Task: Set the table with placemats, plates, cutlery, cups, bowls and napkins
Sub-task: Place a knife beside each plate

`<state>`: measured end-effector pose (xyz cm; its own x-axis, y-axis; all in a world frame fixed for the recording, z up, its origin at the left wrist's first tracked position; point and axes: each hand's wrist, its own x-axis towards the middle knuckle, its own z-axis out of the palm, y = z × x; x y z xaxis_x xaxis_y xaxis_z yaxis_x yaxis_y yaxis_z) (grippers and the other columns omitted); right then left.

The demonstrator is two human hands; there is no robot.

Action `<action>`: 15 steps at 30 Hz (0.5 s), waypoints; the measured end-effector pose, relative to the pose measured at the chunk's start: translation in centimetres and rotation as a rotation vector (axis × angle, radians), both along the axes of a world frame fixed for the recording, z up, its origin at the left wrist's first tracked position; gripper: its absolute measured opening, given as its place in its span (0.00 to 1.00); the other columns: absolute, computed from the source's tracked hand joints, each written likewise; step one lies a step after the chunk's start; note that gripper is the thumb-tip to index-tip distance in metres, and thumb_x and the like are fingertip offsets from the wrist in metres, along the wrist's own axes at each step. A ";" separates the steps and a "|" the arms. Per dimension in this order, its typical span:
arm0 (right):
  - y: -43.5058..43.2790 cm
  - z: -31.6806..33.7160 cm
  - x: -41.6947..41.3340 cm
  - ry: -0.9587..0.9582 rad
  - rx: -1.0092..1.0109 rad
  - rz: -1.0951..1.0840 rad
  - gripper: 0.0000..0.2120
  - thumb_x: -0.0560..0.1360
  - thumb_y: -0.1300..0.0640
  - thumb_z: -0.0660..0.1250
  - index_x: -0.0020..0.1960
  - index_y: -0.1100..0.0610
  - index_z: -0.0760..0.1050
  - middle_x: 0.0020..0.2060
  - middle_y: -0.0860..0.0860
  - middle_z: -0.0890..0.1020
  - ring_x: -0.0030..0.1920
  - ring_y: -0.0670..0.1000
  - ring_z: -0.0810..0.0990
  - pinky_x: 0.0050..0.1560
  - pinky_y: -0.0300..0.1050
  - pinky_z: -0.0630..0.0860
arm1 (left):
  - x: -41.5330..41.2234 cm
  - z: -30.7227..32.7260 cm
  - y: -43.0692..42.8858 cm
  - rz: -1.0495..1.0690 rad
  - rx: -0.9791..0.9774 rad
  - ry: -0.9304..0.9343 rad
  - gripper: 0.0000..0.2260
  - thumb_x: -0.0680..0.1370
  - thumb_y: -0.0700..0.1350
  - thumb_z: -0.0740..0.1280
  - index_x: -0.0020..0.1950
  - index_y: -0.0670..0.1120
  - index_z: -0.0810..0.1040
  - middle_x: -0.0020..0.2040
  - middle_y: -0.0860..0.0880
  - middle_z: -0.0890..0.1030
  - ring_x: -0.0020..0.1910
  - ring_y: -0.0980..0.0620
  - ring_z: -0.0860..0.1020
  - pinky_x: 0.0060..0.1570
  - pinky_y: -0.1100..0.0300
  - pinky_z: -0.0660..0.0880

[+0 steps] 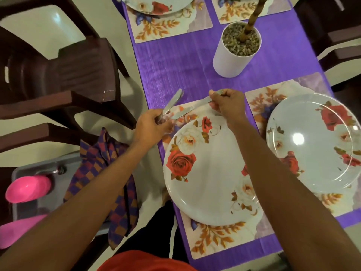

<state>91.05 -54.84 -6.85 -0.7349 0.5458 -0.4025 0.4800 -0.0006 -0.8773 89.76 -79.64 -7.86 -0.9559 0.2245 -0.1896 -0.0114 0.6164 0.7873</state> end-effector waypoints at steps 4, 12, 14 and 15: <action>0.6 -0.3 -0.6 -0.063 -0.009 0.054 0.10 0.73 0.53 0.77 0.47 0.60 0.83 0.37 0.52 0.85 0.36 0.46 0.84 0.42 0.41 0.83 | -0.9 -1.2 -0.1 -0.174 -0.186 0.113 0.16 0.76 0.54 0.72 0.60 0.49 0.83 0.46 0.52 0.80 0.44 0.53 0.77 0.39 0.60 0.72; 1.7 -1.2 -0.9 -0.128 0.338 0.394 0.06 0.73 0.49 0.76 0.46 0.50 0.85 0.37 0.44 0.84 0.39 0.46 0.85 0.44 0.42 0.84 | -1.3 -1.7 -0.3 -0.056 -0.104 0.081 0.13 0.76 0.49 0.73 0.59 0.46 0.83 0.52 0.50 0.80 0.49 0.55 0.76 0.43 0.64 0.72; 1.7 -1.2 -0.8 -0.105 0.414 0.473 0.09 0.73 0.49 0.76 0.50 0.51 0.85 0.40 0.42 0.82 0.40 0.44 0.83 0.46 0.39 0.82 | -1.3 -1.6 -0.4 -0.021 -0.106 0.065 0.14 0.76 0.48 0.73 0.60 0.45 0.82 0.53 0.51 0.79 0.49 0.56 0.76 0.44 0.65 0.72; 1.6 -1.3 -0.8 -0.098 0.444 0.485 0.10 0.73 0.49 0.76 0.52 0.51 0.85 0.42 0.42 0.81 0.40 0.44 0.82 0.45 0.37 0.81 | -1.3 -1.6 -0.5 -0.008 -0.111 0.064 0.14 0.76 0.48 0.73 0.60 0.44 0.82 0.53 0.51 0.79 0.50 0.56 0.75 0.45 0.64 0.72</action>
